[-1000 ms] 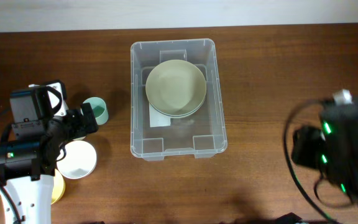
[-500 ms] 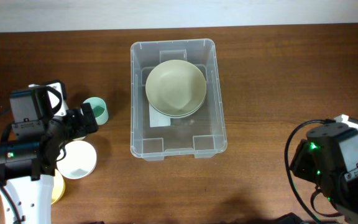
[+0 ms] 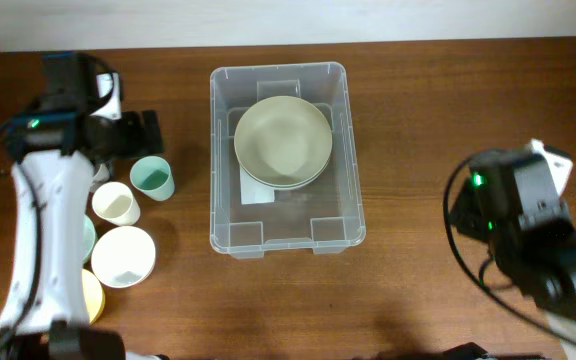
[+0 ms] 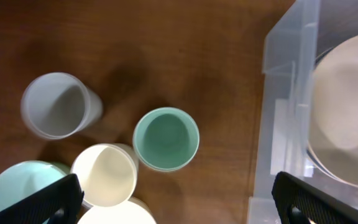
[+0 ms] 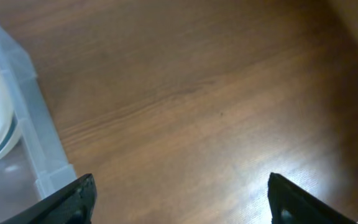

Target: Pack container

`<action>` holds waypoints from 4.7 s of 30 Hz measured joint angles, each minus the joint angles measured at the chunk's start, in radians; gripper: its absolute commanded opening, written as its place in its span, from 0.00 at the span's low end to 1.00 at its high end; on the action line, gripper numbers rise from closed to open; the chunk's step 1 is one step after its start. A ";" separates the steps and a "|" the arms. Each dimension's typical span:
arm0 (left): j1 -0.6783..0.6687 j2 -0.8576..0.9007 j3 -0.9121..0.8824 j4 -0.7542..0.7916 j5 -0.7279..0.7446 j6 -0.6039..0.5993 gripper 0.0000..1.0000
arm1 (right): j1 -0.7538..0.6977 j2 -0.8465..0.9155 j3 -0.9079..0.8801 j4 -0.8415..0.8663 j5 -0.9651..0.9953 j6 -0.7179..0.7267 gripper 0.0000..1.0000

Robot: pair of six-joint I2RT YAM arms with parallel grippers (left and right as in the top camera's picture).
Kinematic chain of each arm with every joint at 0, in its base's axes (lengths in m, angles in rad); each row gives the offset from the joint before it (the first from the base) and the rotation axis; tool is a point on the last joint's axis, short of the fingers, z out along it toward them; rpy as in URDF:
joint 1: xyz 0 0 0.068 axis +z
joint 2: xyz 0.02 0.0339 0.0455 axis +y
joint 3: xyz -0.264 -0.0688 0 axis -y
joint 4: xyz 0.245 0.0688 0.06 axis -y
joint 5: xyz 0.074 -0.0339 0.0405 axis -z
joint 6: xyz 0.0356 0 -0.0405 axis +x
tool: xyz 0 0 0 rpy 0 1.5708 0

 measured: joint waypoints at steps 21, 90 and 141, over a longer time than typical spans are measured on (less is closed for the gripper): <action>-0.067 0.233 0.003 0.050 -0.105 0.004 0.99 | -0.518 0.501 -0.003 0.193 -0.506 -0.424 0.83; -0.629 0.134 0.252 -0.115 -0.066 -0.220 0.00 | -0.518 0.503 -0.004 0.185 -0.509 -0.436 0.80; -0.744 0.428 0.416 -0.251 0.048 -0.544 0.65 | -0.518 0.503 -0.005 0.173 -0.509 -0.438 0.80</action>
